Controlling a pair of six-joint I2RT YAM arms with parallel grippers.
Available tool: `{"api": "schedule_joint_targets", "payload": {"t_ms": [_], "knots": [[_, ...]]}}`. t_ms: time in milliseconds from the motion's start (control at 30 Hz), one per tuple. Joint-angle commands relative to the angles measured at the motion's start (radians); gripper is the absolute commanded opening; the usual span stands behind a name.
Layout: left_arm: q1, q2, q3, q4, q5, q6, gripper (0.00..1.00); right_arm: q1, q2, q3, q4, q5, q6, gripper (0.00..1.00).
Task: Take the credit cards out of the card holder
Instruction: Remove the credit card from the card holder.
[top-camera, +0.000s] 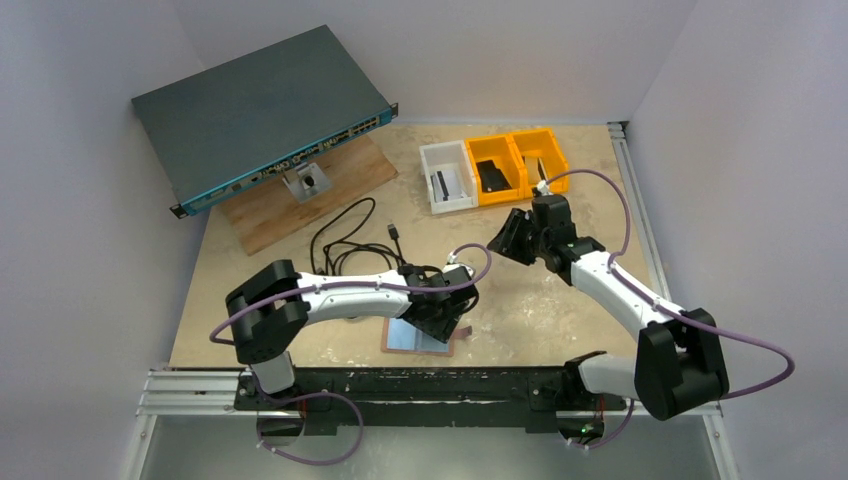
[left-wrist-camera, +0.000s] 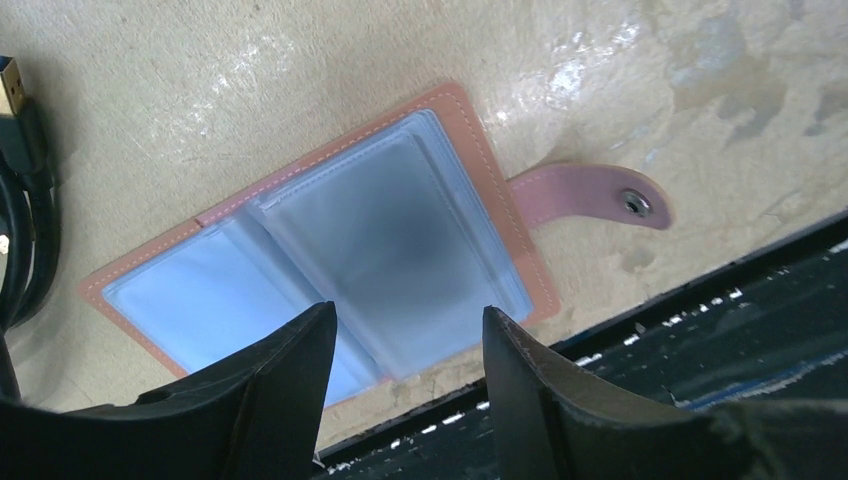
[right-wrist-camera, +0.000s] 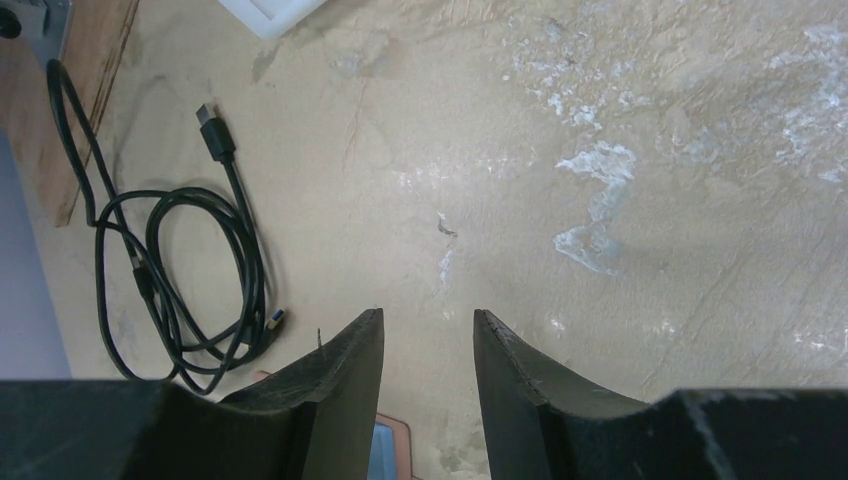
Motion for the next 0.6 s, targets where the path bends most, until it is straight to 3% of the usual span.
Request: {"api": "schedule_joint_targets", "payload": {"t_ms": [0, 300, 567], "knots": [[-0.01, 0.036, 0.024, 0.03, -0.052, 0.007, 0.54, 0.004, -0.031, -0.019, 0.028, -0.009, 0.006, 0.38], [-0.018, 0.063, -0.041, 0.088, -0.038, -0.011, 0.52, 0.026, -0.043, -0.061, 0.028, -0.012, 0.004, 0.38], [-0.014, 0.104, -0.043, 0.046, -0.096, -0.037, 0.22, 0.073, -0.056, -0.087, 0.021, 0.0, 0.02, 0.38]]}}
